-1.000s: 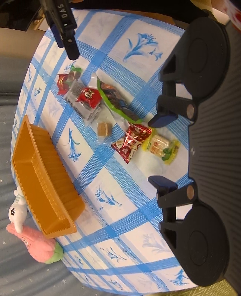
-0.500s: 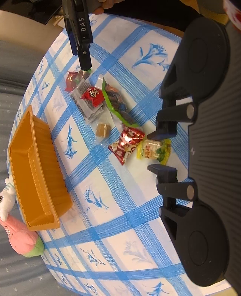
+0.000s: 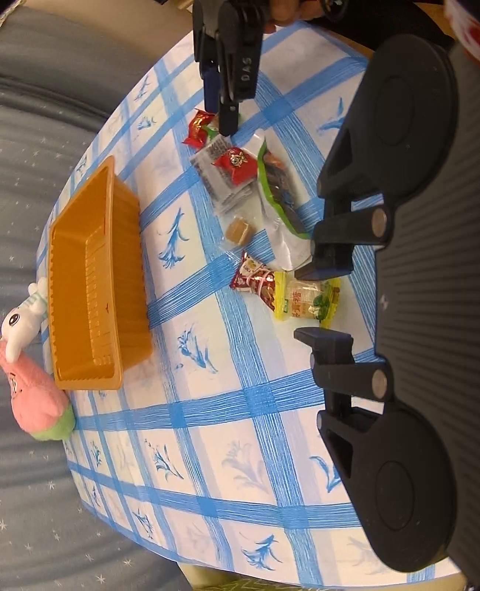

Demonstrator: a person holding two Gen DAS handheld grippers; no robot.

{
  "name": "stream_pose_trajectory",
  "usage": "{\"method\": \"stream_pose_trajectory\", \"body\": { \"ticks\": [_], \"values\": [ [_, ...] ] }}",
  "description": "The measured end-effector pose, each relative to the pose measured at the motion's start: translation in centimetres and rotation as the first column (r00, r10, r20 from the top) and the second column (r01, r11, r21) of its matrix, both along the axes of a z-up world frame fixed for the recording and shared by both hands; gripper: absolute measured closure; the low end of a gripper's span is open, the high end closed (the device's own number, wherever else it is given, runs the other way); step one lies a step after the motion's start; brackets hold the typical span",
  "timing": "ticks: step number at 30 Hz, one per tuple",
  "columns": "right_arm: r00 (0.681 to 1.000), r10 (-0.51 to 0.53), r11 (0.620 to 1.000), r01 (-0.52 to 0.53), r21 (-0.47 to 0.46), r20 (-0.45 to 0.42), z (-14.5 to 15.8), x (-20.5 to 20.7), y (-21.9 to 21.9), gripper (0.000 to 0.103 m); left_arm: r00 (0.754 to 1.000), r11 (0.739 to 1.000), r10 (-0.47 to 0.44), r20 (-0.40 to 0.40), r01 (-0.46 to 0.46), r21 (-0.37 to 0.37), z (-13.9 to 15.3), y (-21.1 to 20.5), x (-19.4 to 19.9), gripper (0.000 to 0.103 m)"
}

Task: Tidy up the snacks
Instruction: 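Grasp the yellow snack packet with the left tool while the right tool grasps a green-wrapped candy, then carry the yellow packet and green candy over the orange tray with both tools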

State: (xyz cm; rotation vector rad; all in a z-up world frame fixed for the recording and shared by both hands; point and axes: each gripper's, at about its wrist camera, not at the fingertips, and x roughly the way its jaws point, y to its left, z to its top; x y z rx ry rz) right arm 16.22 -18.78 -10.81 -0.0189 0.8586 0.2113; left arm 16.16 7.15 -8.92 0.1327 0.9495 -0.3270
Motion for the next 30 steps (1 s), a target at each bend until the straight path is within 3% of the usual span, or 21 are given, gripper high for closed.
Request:
{"method": "stream_pose_trajectory", "body": {
  "ticks": [5, 12, 30],
  "values": [
    [0.999, 0.043, 0.998, -0.043, -0.038, 0.007, -0.1, 0.0, 0.9, 0.08, 1.0, 1.0, 0.011, 0.008, -0.011, -0.004, 0.3, -0.4, -0.4, 0.079],
    [1.0, 0.013, 1.0, -0.012, -0.016, 0.004, 0.5, -1.1, 0.5, 0.083, 0.998, 0.999, 0.045, 0.038, -0.044, -0.013, 1.5, -1.0, -1.5, 0.079],
    [0.998, -0.013, 0.998, 0.01, 0.06, 0.058, 5.7, -3.6, -0.4, 0.083, 0.985, 0.982, 0.158, 0.072, -0.149, -0.112, 4.6, -4.6, -3.3, 0.079]
  ]
}}
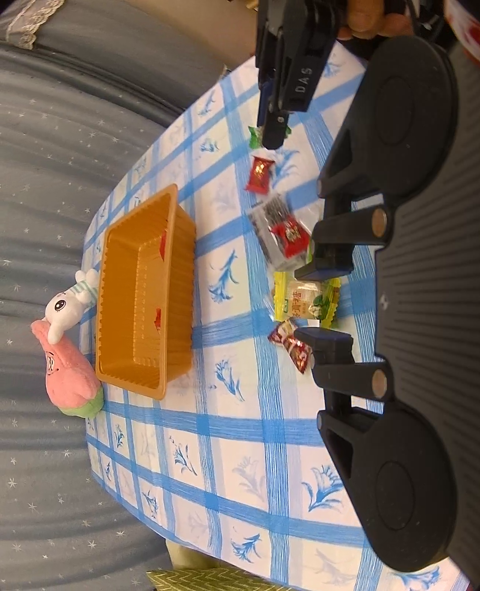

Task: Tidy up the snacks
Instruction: 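Carry the yellow packet and green candy over the orange tray with both tools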

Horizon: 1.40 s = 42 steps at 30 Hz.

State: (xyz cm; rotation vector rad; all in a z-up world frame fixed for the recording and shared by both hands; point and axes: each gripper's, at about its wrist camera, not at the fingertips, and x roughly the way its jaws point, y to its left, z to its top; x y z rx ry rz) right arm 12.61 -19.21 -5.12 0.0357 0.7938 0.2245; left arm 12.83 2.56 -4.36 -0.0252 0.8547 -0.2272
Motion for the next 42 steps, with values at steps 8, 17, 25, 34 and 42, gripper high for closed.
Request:
{"method": "stream_pose_trajectory", "body": {
  "ticks": [8, 17, 25, 34, 42],
  "values": [
    [1.0, -0.003, 1.0, 0.003, 0.012, 0.013, 0.8, -0.1, -0.4, 0.083, 1.0, 1.0, -0.005, 0.015, 0.005, -0.001, 0.9, -1.0, 0.1, 0.079],
    [1.0, -0.007, 1.0, 0.007, 0.012, 0.02, 1.2, 0.6, -0.7, 0.083, 1.0, 1.0, -0.008, 0.027, 0.008, 0.005, 1.4, -1.4, 1.3, 0.079],
    [0.999, 0.005, 1.0, -0.005, 0.008, 0.049, 2.4, 3.6, -0.6, 0.083, 0.999, 1.0, -0.003, 0.051, 0.003, 0.001, 2.2, -1.5, 4.6, 0.079],
    [0.997, 0.012, 0.999, -0.015, 0.035, 0.077, 4.3, 10.2, -0.4, 0.083, 0.996, 1.0, 0.008, 0.094, -0.008, 0.0, 3.3, -1.5, 11.1, 0.079],
    [0.998, 0.026, 0.999, -0.028, 0.032, 0.065, 4.3, 16.2, 0.4, 0.083, 0.994, 0.999, 0.033, 0.106, -0.035, 0.017, 3.2, -1.2, 16.7, 0.079]
  ]
}}
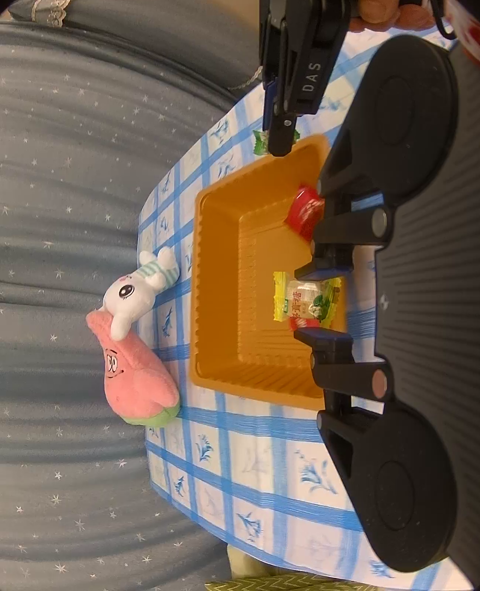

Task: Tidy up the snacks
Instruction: 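Carry the yellow packet and green candy over the orange tray with both tools, then open both tools to drop the yellow packet and green candy into the tray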

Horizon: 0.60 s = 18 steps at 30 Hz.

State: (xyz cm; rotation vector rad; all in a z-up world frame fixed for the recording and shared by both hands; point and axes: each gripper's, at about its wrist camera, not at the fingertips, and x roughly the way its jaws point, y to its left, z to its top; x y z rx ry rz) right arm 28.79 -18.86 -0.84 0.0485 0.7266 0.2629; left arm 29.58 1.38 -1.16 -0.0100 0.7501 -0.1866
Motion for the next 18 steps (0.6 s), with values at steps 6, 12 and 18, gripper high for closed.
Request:
{"method": "stream_pose_trajectory", "body": {
  "ticks": [6, 12, 18],
  "values": [
    [1.0, 0.008, 1.0, -0.008, 0.004, -0.016, -0.7, 2.6, 0.8, 0.083, 1.0, 1.0, 0.016, -0.003, -0.016, 0.016, -0.8, 0.3, 2.8, 0.079],
    [1.0, 0.008, 1.0, -0.008, 0.01, -0.029, -1.5, 4.0, 1.2, 0.083, 1.0, 1.0, 0.017, -0.012, -0.017, 0.026, -1.8, 0.6, 4.6, 0.079],
    [0.999, 0.008, 1.0, -0.008, 0.014, -0.037, -2.1, 4.6, 1.4, 0.083, 1.0, 1.0, 0.006, -0.002, -0.006, 0.024, -2.6, 0.6, 5.5, 0.078]
  ]
}}
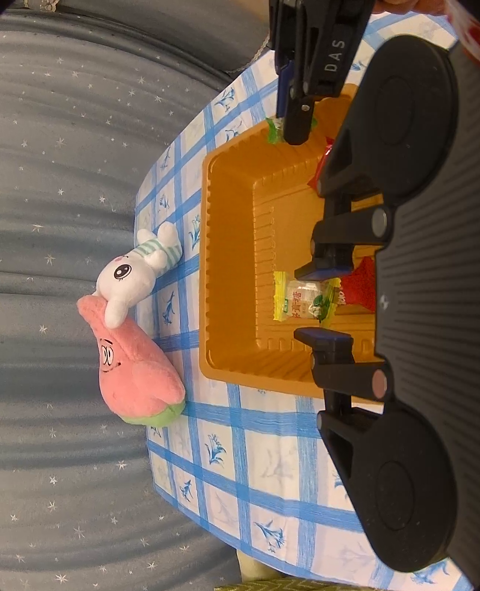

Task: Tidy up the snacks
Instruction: 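Open both tools to drop the yellow packet and green candy into the tray, then move both open tools back toward the remaining snacks on the tablecloth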

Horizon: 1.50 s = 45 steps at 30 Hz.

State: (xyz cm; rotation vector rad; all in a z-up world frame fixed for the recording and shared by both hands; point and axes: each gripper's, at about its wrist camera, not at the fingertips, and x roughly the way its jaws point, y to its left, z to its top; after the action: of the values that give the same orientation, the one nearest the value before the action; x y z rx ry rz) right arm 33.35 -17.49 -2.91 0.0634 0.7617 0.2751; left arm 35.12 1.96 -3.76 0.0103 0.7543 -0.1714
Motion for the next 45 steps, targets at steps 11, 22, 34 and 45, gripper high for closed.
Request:
{"method": "stream_pose_trajectory", "body": {
  "ticks": [11, 22, 34, 45],
  "values": [
    [1.0, -0.006, 1.0, 0.006, 0.007, -0.017, -0.6, 0.1, -0.2, 0.083, 0.999, 1.0, 0.03, -0.01, -0.03, 0.0, -0.2, 1.6, -1.1, 0.075],
    [1.0, 0.019, 0.999, -0.019, 0.029, 0.003, 0.0, 0.4, 1.1, 0.083, 0.999, 0.999, 0.052, -0.001, -0.052, -0.002, -0.1, 2.8, -2.9, 0.075],
    [0.999, -0.05, 0.992, 0.049, 0.113, 0.002, 0.8, -0.8, -1.6, 0.049, 0.996, 0.996, 0.089, 0.001, -0.089, -0.013, 0.3, 3.0, -7.1, 0.05],
    [0.99, -0.13, 0.986, 0.135, 0.093, -0.06, 1.4, -8.3, -4.5, 0.049, 0.994, 0.992, 0.11, -0.012, -0.111, -0.063, 2.2, 2.2, -12.9, 0.044]
  ]
}}
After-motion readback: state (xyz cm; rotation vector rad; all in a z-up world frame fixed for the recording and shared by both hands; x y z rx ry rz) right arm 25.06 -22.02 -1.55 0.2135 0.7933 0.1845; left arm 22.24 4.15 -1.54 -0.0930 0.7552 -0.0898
